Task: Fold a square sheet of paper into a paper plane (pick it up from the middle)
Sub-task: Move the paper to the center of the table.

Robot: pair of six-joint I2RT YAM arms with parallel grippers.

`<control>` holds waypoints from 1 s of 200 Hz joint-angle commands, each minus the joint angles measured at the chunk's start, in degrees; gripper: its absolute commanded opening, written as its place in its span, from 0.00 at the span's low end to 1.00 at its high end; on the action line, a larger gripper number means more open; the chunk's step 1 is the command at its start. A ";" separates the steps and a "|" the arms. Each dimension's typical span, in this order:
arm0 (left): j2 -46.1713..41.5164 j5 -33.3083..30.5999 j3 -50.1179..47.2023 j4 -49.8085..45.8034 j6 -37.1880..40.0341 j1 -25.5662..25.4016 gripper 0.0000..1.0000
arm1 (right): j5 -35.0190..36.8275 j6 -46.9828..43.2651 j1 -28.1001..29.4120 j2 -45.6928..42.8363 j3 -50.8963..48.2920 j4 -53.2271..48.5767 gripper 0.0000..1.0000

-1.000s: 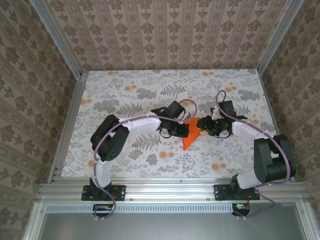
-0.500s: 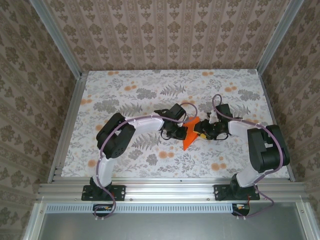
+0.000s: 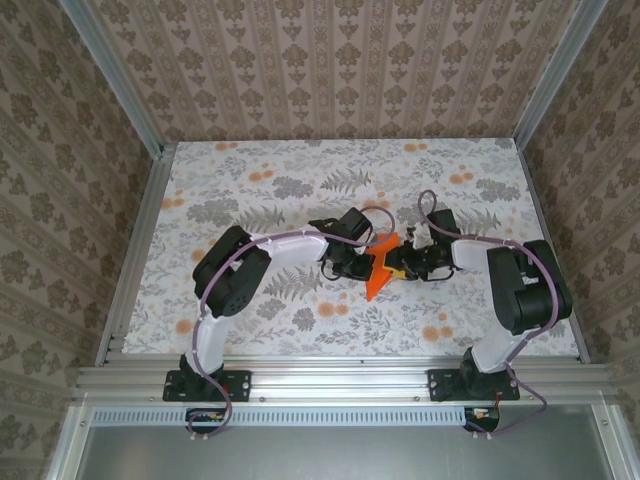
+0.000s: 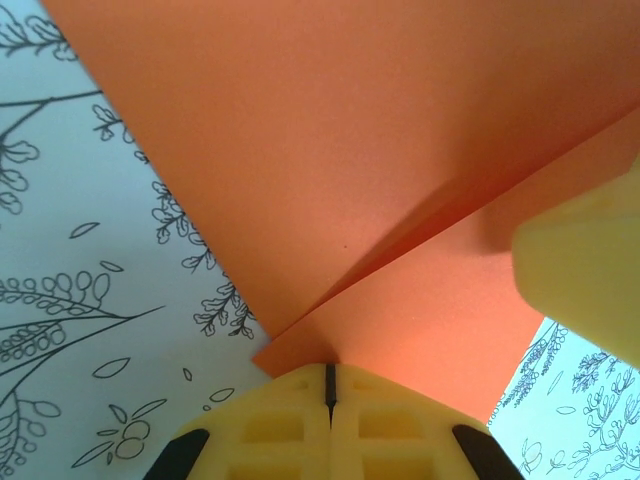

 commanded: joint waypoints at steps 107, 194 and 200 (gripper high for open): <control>-21.45 -10.42 -18.26 5.19 -1.84 -2.71 0.28 | 14.05 21.33 13.12 -10.71 -9.27 12.55 0.09; -29.91 -20.19 -29.85 8.02 -1.73 -12.24 0.36 | 27.58 37.39 26.12 -13.34 -14.06 20.30 0.08; -29.50 -20.59 -29.60 7.77 -1.27 -12.55 0.37 | 27.58 37.60 26.30 -13.34 -14.02 20.32 0.08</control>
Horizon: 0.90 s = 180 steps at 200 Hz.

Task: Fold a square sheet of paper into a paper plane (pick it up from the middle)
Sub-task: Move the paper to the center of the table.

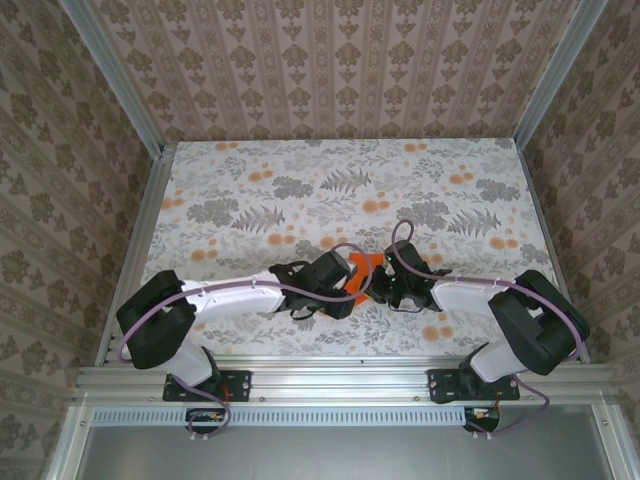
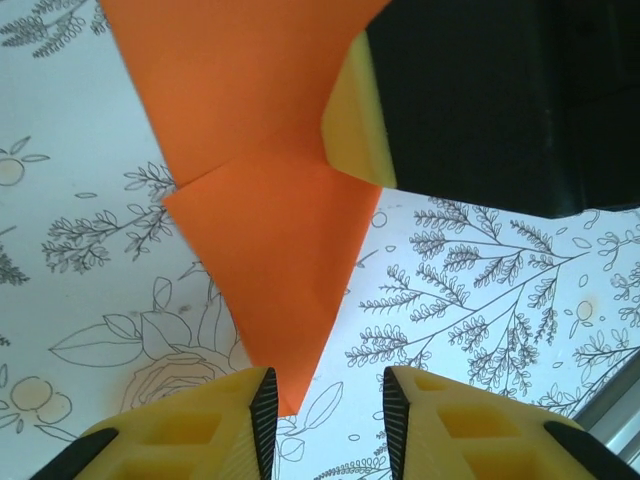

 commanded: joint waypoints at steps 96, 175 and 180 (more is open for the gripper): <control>5.57 -12.68 1.85 -0.03 3.25 -4.73 0.41 | 3.16 5.00 1.41 -2.40 -0.05 1.53 0.09; 8.25 -14.22 3.95 0.28 4.07 -4.89 0.31 | 2.12 4.78 1.42 -1.92 0.00 1.96 0.09; 8.32 -14.28 4.11 0.32 4.10 -4.89 0.30 | 2.11 4.77 1.41 -1.92 0.00 1.99 0.09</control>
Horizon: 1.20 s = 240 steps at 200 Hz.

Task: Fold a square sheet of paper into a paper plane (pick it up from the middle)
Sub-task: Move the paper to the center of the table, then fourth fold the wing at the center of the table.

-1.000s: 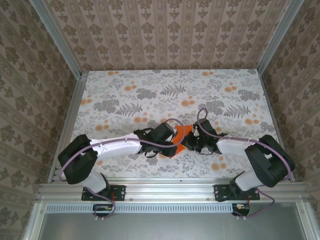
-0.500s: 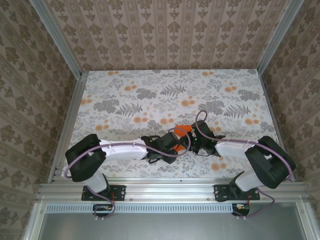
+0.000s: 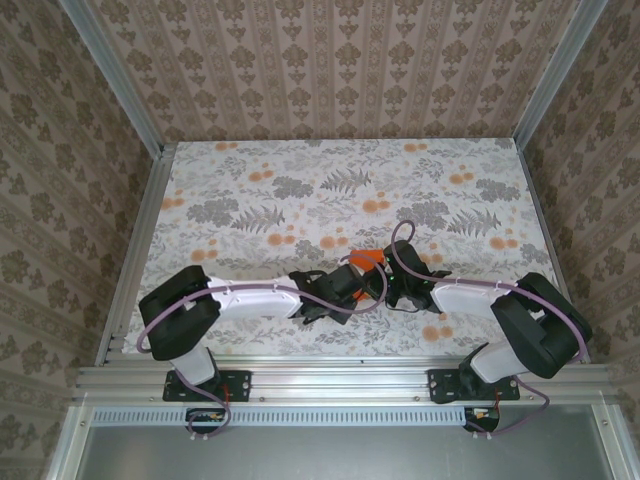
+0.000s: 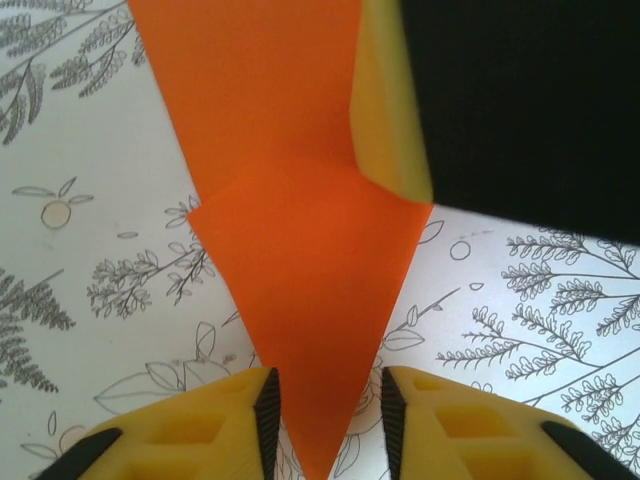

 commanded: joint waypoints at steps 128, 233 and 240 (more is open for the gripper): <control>2.71 -3.56 2.86 -2.16 2.14 -1.07 0.32 | -0.41 0.64 0.41 -0.67 0.51 0.21 0.10; 4.09 -5.63 3.79 -4.03 2.21 -1.86 0.28 | -0.52 0.60 0.41 -0.76 0.58 0.22 0.10; 4.05 -5.67 3.90 -4.01 2.29 -1.86 0.26 | -0.58 0.55 0.41 -0.76 0.55 0.23 0.10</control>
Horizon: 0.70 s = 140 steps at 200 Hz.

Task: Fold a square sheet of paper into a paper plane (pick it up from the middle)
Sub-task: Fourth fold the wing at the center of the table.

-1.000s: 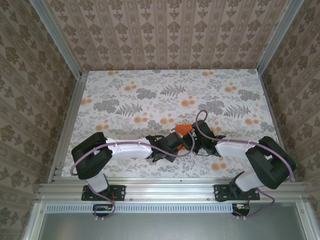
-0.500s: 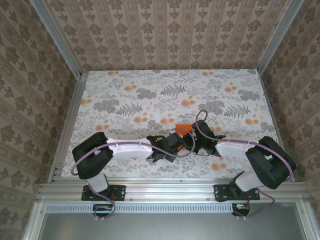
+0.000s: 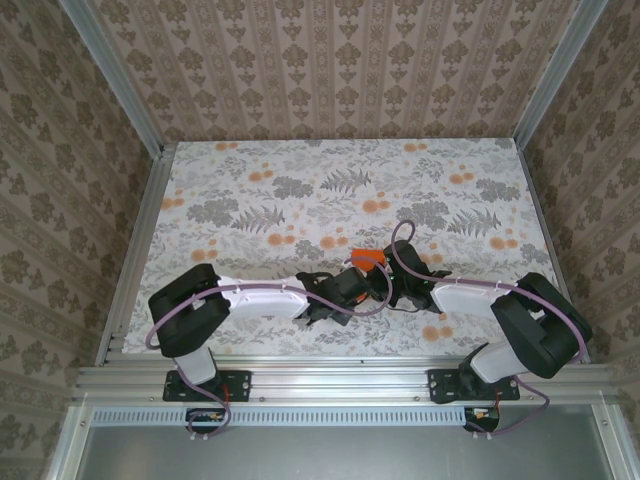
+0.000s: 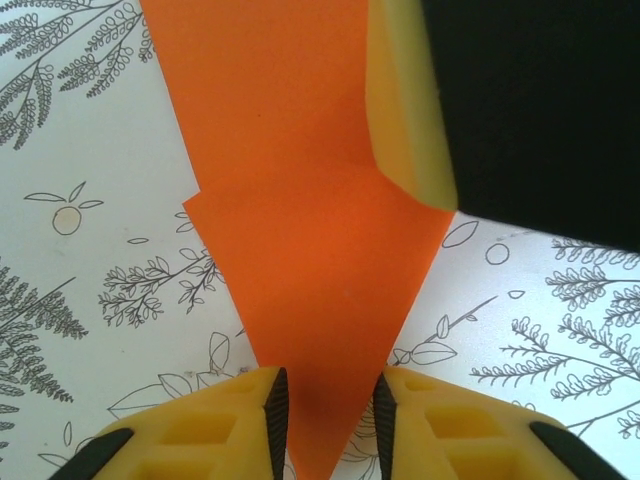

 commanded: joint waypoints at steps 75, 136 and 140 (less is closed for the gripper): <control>0.79 -1.15 1.80 -1.32 1.10 -0.59 0.07 | -0.11 -0.75 -0.07 -2.10 0.97 -2.00 0.23; -2.91 8.32 -3.52 6.66 -1.03 3.86 0.00 | 0.24 -6.31 -4.97 -10.57 0.62 -10.78 0.47; -3.15 9.28 -4.05 7.37 -1.14 4.24 0.00 | 0.22 -7.06 -5.47 -11.38 0.61 -11.38 0.48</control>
